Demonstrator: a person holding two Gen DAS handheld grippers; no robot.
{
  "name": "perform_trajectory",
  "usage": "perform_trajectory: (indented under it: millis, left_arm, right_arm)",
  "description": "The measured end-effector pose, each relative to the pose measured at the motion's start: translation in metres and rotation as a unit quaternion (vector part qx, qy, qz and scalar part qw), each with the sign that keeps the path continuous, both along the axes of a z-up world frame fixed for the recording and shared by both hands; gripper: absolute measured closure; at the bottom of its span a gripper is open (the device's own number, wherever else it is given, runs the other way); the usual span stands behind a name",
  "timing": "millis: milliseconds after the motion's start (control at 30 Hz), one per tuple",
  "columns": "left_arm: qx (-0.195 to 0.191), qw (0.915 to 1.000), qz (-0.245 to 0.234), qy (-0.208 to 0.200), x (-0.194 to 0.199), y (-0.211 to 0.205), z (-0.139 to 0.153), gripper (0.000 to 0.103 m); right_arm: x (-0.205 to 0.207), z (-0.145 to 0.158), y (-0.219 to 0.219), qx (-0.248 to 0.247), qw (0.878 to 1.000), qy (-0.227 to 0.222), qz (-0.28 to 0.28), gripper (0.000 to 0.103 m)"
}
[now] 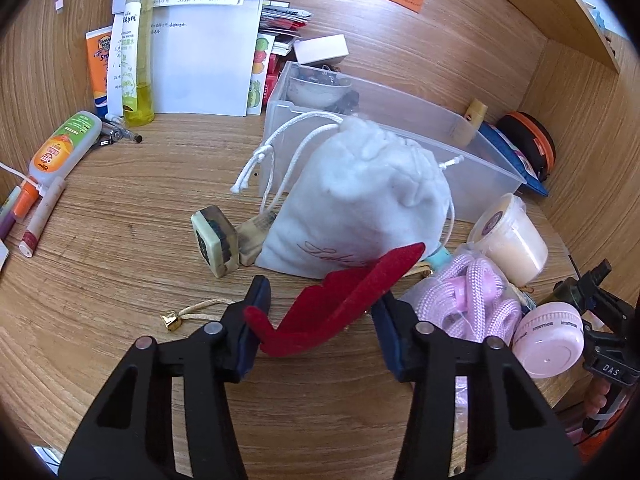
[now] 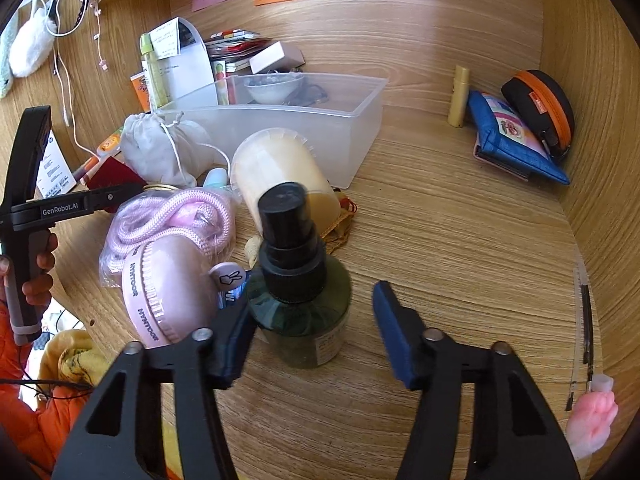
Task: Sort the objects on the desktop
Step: 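Grasp the green spray bottle with the right gripper while the left grasps the red pouch, then carry the spray bottle and red pouch over the clear plastic box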
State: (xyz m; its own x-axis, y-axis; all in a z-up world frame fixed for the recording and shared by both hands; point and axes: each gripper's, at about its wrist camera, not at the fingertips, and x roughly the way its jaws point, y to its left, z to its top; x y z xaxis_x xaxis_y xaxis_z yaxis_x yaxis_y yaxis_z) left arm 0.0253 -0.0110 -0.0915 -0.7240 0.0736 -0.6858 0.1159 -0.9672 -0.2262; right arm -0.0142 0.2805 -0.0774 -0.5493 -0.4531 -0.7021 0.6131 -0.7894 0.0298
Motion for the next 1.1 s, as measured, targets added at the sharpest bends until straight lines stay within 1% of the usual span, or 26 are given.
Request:
perform_trajectory:
  millis: [33, 67, 133, 167, 200, 400, 667, 900, 1100]
  left_arm:
    - [-0.001, 1.0000, -0.002, 0.001, 0.000, 0.001, 0.000, 0.058]
    - [-0.003, 1.0000, -0.003, 0.002, 0.001, 0.002, 0.001, 0.061]
    - [-0.005, 1.0000, -0.005, 0.006, 0.002, 0.004, 0.001, 0.065]
    - [-0.004, 0.9999, -0.006, 0.008, 0.004, 0.004, 0.002, 0.068]
    - [-0.005, 0.9999, -0.007, 0.009, 0.005, 0.005, 0.003, 0.069]
    - [-0.020, 0.9992, 0.001, 0.036, 0.017, 0.003, 0.017, 0.070]
    - [-0.029, 0.9970, 0.001, 0.072, 0.031, 0.003, 0.041, 0.070]
    - [-0.043, 0.9950, 0.003, 0.091, 0.032, 0.001, 0.056, 0.070]
    - [-0.035, 0.9941, 0.007, 0.102, 0.026, -0.014, 0.073, 0.070]
  right_arm:
    - [0.001, 0.001, 0.000, 0.000, 1.000, 0.002, 0.000, 0.061]
    - [0.001, 0.001, 0.000, 0.001, 1.000, 0.003, 0.002, 0.064]
    - [0.001, 0.002, 0.000, 0.000, 1.000, 0.006, 0.001, 0.065]
    - [0.001, 0.002, 0.000, 0.000, 1.000, 0.008, 0.001, 0.065]
    - [0.002, 0.003, 0.001, -0.001, 1.000, 0.011, -0.001, 0.065]
    - [0.003, 0.013, 0.003, -0.009, 1.000, 0.024, -0.004, 0.065]
    - [0.000, 0.037, -0.001, -0.020, 0.999, 0.048, -0.002, 0.065]
    - [-0.009, 0.059, -0.009, -0.027, 0.997, 0.069, 0.000, 0.065]
    - [-0.021, 0.081, -0.019, -0.033, 0.996, 0.088, 0.007, 0.065]
